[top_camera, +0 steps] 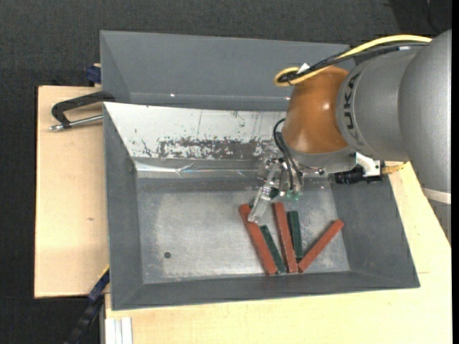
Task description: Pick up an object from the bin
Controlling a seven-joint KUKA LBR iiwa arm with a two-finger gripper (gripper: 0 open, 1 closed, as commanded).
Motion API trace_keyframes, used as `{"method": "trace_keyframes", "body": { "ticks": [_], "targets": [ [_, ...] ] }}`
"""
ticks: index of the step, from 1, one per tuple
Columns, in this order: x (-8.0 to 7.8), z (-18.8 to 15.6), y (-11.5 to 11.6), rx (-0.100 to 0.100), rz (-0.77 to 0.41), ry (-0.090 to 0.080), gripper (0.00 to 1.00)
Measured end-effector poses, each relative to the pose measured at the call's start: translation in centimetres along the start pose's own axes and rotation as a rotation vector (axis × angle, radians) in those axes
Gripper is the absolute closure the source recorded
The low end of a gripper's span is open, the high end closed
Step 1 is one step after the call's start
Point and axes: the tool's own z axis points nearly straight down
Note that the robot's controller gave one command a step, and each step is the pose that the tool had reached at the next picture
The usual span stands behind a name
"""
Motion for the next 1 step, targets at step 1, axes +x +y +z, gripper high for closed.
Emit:
{"method": "trace_keyframes", "body": {
  "ticks": [1],
  "targets": [
    [0.67,-0.12,2.09,-0.002,-0.054,0.000,0.00]
  ]
}}
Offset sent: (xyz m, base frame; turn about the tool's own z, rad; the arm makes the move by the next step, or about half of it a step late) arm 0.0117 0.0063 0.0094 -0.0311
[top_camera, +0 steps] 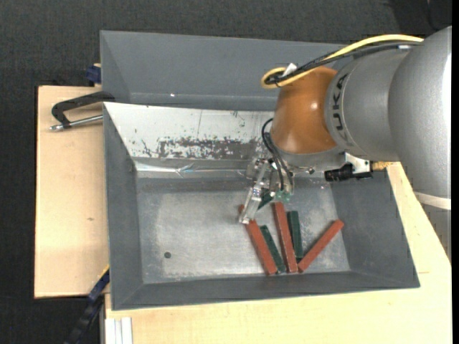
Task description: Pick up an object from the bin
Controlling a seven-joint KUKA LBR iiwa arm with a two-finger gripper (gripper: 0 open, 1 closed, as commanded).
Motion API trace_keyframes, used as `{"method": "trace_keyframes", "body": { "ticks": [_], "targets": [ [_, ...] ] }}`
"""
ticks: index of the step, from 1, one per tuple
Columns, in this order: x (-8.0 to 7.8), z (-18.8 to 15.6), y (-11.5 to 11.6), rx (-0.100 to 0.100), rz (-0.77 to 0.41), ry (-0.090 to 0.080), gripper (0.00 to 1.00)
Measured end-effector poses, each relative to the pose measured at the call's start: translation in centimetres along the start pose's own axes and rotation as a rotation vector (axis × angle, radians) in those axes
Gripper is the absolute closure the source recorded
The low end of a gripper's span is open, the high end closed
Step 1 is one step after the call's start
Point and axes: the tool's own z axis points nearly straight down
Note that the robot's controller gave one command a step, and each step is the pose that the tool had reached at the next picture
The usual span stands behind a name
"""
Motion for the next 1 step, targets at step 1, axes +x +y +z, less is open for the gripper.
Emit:
{"method": "trace_keyframes", "body": {
  "ticks": [1],
  "targets": [
    [-0.97,-0.58,-0.57,0.000,0.013,0.001,0.00]
  ]
}}
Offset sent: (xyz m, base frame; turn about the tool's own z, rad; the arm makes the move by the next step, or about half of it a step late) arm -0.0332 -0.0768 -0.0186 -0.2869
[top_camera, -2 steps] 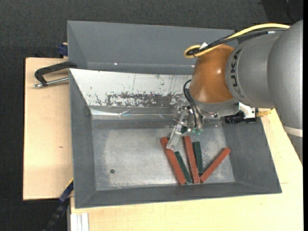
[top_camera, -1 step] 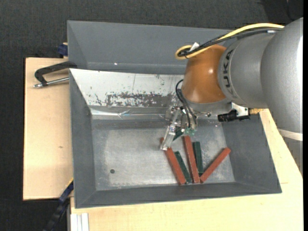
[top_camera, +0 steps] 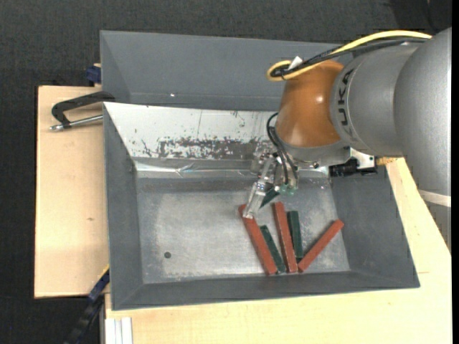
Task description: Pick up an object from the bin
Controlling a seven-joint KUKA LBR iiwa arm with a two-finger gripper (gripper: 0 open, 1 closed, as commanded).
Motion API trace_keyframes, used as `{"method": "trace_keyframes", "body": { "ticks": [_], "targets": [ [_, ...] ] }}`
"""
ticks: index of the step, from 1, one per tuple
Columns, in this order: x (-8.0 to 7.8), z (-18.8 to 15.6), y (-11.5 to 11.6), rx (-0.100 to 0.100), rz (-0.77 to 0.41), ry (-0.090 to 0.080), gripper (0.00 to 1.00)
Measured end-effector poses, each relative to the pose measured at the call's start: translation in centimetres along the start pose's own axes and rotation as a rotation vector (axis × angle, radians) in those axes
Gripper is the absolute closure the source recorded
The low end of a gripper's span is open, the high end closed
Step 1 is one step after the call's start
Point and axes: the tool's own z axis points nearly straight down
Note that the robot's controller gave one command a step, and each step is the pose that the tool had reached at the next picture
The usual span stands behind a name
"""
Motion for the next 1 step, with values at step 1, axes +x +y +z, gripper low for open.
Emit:
{"method": "trace_keyframes", "body": {
  "ticks": [1],
  "targets": [
    [1.86,2.33,-7.68,0.001,-0.299,0.002,1.00]
  ]
}}
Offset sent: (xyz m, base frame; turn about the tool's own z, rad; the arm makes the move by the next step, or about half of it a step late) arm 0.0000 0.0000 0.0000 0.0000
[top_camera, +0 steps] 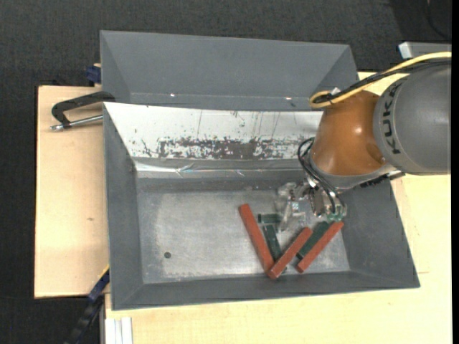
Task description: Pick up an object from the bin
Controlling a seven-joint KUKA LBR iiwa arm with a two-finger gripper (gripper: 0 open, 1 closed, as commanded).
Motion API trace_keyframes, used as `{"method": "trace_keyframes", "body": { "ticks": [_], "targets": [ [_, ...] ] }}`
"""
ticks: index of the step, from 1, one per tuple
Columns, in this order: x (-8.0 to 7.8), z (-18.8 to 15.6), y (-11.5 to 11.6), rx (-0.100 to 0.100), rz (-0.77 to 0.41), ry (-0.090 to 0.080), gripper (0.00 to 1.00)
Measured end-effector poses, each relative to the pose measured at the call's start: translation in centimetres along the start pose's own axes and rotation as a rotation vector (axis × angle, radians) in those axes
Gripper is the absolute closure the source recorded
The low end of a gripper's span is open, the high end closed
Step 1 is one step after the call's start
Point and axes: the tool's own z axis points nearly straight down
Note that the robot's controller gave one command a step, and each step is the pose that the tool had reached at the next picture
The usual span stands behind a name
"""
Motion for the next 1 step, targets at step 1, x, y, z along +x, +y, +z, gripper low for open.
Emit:
{"method": "trace_keyframes", "body": {
  "ticks": [1],
  "targets": [
    [0.00,0.00,0.00,0.000,0.000,0.000,1.00]
  ]
}}
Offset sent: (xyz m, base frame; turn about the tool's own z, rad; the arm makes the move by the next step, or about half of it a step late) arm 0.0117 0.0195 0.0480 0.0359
